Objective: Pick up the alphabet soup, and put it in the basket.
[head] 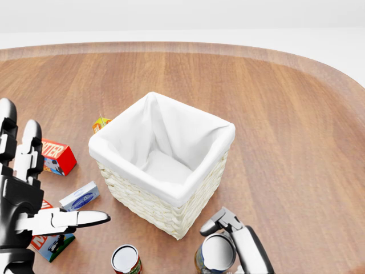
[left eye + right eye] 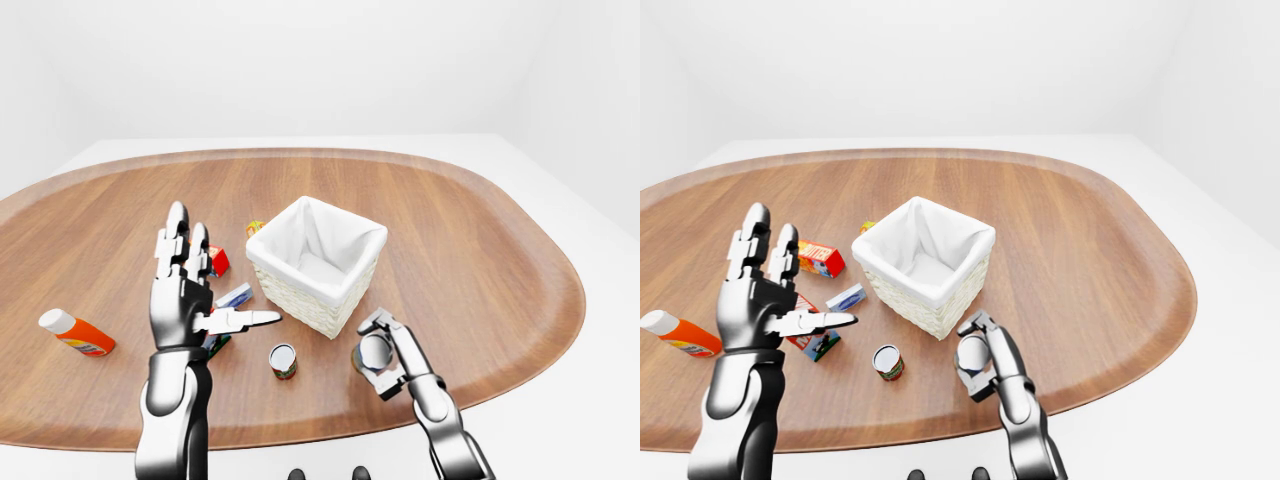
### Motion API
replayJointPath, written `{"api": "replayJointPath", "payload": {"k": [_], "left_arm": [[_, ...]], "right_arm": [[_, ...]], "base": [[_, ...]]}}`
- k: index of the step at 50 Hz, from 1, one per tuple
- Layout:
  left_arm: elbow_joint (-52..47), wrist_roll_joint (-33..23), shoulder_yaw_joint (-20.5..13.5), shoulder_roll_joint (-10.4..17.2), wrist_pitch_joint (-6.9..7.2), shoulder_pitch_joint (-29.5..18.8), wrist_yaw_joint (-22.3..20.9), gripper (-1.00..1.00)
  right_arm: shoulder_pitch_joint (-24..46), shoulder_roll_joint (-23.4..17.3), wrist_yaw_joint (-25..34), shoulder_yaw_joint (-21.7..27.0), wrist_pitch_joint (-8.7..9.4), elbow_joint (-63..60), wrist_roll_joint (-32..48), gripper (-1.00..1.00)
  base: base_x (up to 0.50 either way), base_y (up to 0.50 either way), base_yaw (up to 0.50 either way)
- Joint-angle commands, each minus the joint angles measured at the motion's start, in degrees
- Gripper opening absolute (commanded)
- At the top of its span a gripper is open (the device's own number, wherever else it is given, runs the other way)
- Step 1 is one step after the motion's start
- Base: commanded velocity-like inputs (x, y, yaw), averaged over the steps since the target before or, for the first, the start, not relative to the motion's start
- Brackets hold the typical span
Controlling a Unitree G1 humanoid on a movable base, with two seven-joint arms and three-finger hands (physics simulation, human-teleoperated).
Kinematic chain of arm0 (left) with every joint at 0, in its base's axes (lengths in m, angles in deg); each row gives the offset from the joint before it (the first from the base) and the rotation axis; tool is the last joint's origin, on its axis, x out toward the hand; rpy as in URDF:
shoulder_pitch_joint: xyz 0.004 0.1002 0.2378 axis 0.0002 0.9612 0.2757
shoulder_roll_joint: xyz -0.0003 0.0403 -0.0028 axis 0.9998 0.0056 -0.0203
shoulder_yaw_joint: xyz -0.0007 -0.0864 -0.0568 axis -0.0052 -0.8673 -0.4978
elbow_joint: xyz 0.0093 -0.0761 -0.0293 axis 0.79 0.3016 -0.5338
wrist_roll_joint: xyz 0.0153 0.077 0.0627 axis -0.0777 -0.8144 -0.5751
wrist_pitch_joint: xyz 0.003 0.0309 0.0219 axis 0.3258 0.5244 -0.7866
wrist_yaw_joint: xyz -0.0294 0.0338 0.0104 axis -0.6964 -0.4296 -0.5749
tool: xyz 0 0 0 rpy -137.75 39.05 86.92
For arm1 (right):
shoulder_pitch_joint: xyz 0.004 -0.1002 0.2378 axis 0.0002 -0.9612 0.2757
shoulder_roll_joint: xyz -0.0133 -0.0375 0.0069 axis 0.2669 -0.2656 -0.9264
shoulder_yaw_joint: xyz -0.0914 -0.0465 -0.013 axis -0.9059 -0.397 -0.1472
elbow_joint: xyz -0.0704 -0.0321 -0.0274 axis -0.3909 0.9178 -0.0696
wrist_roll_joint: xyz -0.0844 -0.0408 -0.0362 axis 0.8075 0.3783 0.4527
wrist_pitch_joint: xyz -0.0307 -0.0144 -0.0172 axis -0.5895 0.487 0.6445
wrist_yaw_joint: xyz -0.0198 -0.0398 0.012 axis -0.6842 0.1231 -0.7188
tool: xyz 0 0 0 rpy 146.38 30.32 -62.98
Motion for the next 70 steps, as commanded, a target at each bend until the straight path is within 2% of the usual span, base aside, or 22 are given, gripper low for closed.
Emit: {"api": "replayJointPath", "payload": {"k": [1,17,42,59,70], "left_arm": [[0.19,-0.17,0.09,-0.01,0.00,-0.01,0.03,1.00],[0.70,-0.11,0.08,0.03,0.00,-0.17,0.11,1.00],[0.40,-0.25,0.16,-0.02,0.00,-0.09,0.24,1.00],[0.51,-0.47,0.26,-0.02,0.00,-0.05,0.27,1.00],[0.65,-0.47,0.27,-0.04,0.00,-0.05,0.22,1.00]], "right_arm": [[-1.96,-0.40,1.24,-0.09,0.00,-12.54,-1.58,-1.00],[-2.99,-0.80,3.14,0.72,0.00,-25.54,-1.93,-1.00],[-1.89,-0.31,4.51,2.39,0.00,-39.14,-2.57,-1.00],[3.11,-0.14,5.25,4.08,0.00,-44.21,-2.32,-1.00],[10.20,-0.15,6.80,4.01,0.00,-42.57,0.33,-1.00]], "base": [[0.00,0.00,0.00],[0.00,0.00,0.00],[0.00,0.00,0.00],[0.00,0.00,0.00],[0.00,0.00,0.00]]}}
